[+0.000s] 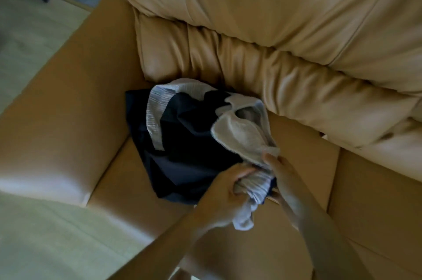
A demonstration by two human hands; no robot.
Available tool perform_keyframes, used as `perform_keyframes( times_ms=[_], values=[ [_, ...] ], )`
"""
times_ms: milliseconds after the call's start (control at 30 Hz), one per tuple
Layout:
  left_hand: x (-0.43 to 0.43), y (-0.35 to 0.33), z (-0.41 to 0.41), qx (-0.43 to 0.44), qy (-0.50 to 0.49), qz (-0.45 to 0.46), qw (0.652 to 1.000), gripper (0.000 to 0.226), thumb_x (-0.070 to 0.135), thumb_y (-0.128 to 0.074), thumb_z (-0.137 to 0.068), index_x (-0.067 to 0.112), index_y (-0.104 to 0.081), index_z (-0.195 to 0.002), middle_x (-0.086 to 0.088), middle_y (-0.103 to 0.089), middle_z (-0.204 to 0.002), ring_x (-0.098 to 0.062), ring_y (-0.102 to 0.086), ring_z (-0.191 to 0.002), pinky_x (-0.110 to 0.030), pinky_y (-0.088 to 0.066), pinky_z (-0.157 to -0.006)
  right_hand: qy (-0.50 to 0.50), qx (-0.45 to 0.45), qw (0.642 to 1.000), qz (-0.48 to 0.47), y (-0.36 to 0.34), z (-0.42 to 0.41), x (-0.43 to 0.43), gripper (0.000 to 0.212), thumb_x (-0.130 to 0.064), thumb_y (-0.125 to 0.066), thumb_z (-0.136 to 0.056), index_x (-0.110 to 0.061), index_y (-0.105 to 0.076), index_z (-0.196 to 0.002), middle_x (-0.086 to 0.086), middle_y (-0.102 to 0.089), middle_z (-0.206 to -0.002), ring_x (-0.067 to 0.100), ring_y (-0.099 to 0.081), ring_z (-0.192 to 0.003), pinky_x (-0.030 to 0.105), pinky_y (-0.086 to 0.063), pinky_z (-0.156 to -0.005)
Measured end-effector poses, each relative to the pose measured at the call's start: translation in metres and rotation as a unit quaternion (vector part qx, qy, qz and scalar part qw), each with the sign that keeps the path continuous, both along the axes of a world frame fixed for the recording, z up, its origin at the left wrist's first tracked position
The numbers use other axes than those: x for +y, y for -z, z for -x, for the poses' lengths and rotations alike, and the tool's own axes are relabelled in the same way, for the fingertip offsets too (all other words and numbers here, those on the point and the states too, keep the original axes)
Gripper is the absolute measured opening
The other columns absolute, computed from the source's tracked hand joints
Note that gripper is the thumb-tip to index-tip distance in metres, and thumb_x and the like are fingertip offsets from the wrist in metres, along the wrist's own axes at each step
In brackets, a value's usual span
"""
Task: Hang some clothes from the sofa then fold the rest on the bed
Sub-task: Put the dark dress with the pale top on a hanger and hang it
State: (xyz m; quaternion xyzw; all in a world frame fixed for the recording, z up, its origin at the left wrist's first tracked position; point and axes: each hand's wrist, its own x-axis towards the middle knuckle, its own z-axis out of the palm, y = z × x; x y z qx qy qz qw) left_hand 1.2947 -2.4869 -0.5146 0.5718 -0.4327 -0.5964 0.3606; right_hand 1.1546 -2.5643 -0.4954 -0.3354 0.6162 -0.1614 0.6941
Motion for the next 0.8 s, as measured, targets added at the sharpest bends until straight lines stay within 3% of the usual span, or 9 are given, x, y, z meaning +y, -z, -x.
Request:
perform_keyframes(
  times_ms=[100, 200, 300, 433, 500, 567, 700, 767, 800],
  values=[
    [0.011, -0.006, 0.028, 0.0, 0.071, -0.008, 0.997, 0.06, -0.004, -0.055, -0.076, 0.026, -0.063, -0.127, 0.003, -0.063, -0.118, -0.019, -0.063, -0.114, -0.045, -0.051, -0.1, 0.013, 0.002, 1.0, 0.004, 0.009, 0.014, 0.0, 0.063, -0.026, -0.078, -0.081, -0.024, -0.054, -0.139, 0.013, -0.071, -0.117, 0.027, -0.072, -0.099, 0.044, -0.061, -0.084],
    [0.015, -0.007, 0.03, -0.002, 0.136, -0.067, 0.988, 0.044, 0.015, -0.069, -0.086, 0.029, -0.063, -0.127, 0.012, -0.066, -0.106, -0.003, -0.065, -0.099, -0.023, -0.052, -0.088, 0.03, 0.038, 0.998, 0.036, 0.014, 0.036, 0.009, 0.049, 0.004, -0.066, -0.083, -0.024, -0.064, -0.123, 0.016, -0.07, -0.092, 0.023, -0.067, -0.071, 0.034, -0.054, -0.063],
    [0.009, -0.007, 0.021, -0.014, 0.09, -0.13, 0.987, 0.013, 0.03, -0.065, -0.09, 0.027, -0.07, -0.101, 0.001, -0.075, -0.089, -0.012, -0.073, -0.085, -0.038, -0.06, -0.083, 0.001, 0.036, 0.996, 0.079, 0.015, 0.06, 0.02, 0.071, 0.017, -0.057, -0.083, -0.035, -0.061, -0.13, 0.02, -0.066, -0.093, 0.043, -0.055, -0.069, 0.04, -0.048, -0.066],
    [-0.015, -0.003, 0.021, -0.22, -0.065, -0.023, 0.973, 0.014, 0.029, -0.062, -0.094, 0.021, -0.066, -0.084, 0.004, -0.068, -0.076, -0.008, -0.065, -0.075, -0.025, -0.05, -0.072, -0.08, 0.07, 0.982, 0.157, 0.013, 0.104, 0.03, 0.058, 0.016, -0.063, -0.083, -0.038, -0.073, -0.1, -0.019, -0.069, -0.079, -0.003, -0.062, -0.068, 0.023, -0.052, -0.076],
    [-0.04, -0.013, 0.028, -0.259, -0.083, 0.08, 0.959, 0.013, 0.033, -0.063, -0.091, 0.024, -0.064, -0.1, 0.012, -0.063, -0.097, -0.003, -0.059, -0.093, -0.016, -0.043, -0.079, -0.172, 0.039, 0.966, 0.191, -0.003, 0.129, 0.029, 0.05, 0.025, -0.057, -0.083, -0.023, -0.069, -0.084, -0.01, -0.067, -0.07, 0.0, -0.061, -0.065, 0.025, -0.053, -0.063],
    [-0.07, -0.019, 0.036, -0.274, -0.004, 0.18, 0.945, 0.041, 0.035, -0.068, -0.084, 0.023, -0.058, -0.122, 0.012, -0.054, -0.122, -0.003, -0.048, -0.117, -0.02, -0.04, -0.098, -0.2, 0.011, 0.951, 0.236, -0.019, 0.15, 0.028, 0.057, 0.029, -0.053, -0.081, -0.025, -0.071, -0.081, 0.0, -0.067, -0.072, 0.009, -0.064, -0.069, 0.033, -0.053, -0.062],
    [-0.119, -0.024, 0.08, -0.291, 0.3, 0.191, 0.888, 0.098, 0.045, -0.074, -0.077, 0.028, -0.023, -0.158, 0.005, -0.017, -0.165, -0.012, -0.006, -0.154, -0.03, -0.01, -0.124, -0.209, 0.05, 0.915, 0.341, -0.044, 0.188, 0.022, 0.063, 0.014, -0.063, -0.072, -0.039, -0.071, -0.105, -0.031, -0.067, -0.104, -0.014, -0.063, -0.098, 0.009, -0.05, -0.082],
    [-0.133, -0.029, 0.109, -0.318, 0.41, 0.178, 0.836, 0.102, 0.041, -0.075, -0.077, 0.031, -0.013, -0.157, -0.001, -0.016, -0.166, -0.011, -0.01, -0.151, -0.034, -0.015, -0.123, -0.208, 0.06, 0.891, 0.398, -0.059, 0.212, 0.019, 0.058, 0.005, -0.063, -0.066, -0.038, -0.073, -0.104, -0.027, -0.068, -0.105, -0.002, -0.068, -0.099, 0.004, -0.047, -0.069],
    [-0.136, -0.02, 0.125, -0.319, 0.447, 0.163, 0.82, 0.098, 0.035, -0.076, -0.077, 0.028, -0.015, -0.153, -0.006, -0.025, -0.162, -0.014, -0.021, -0.146, -0.035, -0.024, -0.119, -0.201, 0.052, 0.892, 0.403, -0.066, 0.226, 0.017, 0.049, 0.004, -0.062, -0.068, -0.03, -0.076, -0.1, -0.016, -0.07, -0.103, 0.011, -0.07, -0.096, 0.013, -0.049, -0.066]
  ],
)
